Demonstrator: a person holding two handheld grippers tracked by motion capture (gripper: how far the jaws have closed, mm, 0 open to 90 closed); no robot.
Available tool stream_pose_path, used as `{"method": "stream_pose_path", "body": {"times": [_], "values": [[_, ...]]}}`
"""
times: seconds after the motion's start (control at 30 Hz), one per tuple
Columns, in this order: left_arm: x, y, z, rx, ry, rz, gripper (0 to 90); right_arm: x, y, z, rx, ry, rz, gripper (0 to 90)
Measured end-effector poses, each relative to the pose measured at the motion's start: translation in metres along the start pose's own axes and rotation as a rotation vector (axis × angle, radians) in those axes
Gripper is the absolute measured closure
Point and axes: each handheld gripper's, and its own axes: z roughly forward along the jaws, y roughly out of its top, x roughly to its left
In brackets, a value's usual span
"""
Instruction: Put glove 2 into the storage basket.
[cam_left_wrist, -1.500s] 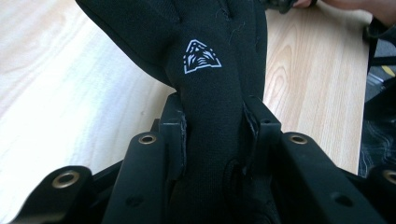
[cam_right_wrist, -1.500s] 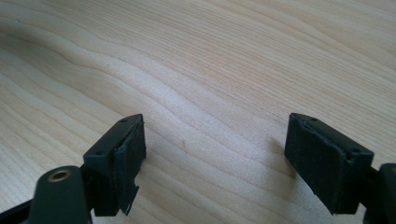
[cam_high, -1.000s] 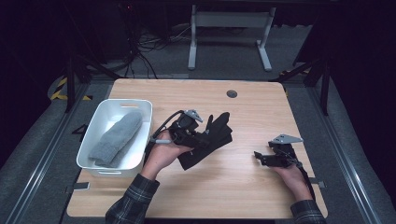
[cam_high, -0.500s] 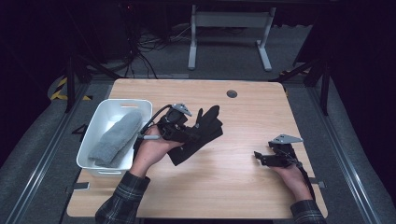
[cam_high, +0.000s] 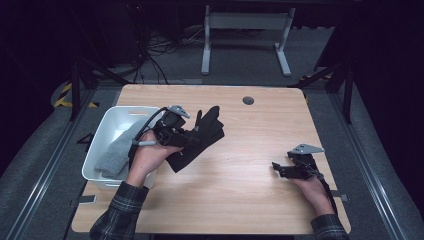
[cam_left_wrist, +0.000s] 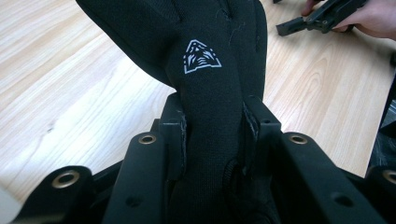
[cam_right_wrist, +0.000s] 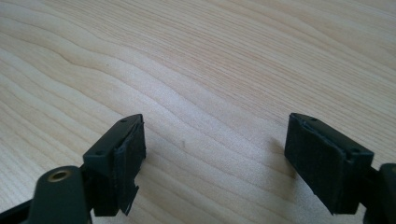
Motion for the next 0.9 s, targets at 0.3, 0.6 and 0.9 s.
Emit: {"method": "stream_pose_path", "body": {"times": [0.3,0.6,0.9], "values": [[0.019,-0.013,-0.023,-0.011,0.057,-0.038,66.7,0.0,0.0,0.0,0.0,0.0,0.0,21.2],[0.037,-0.027,-0.043,-0.017,0.107,-0.085,66.7,0.0,0.0,0.0,0.0,0.0,0.0,21.2],[0.055,-0.045,-0.062,-0.019,0.152,-0.131,66.7,0.0,0.0,0.0,0.0,0.0,0.001,21.2]]}}
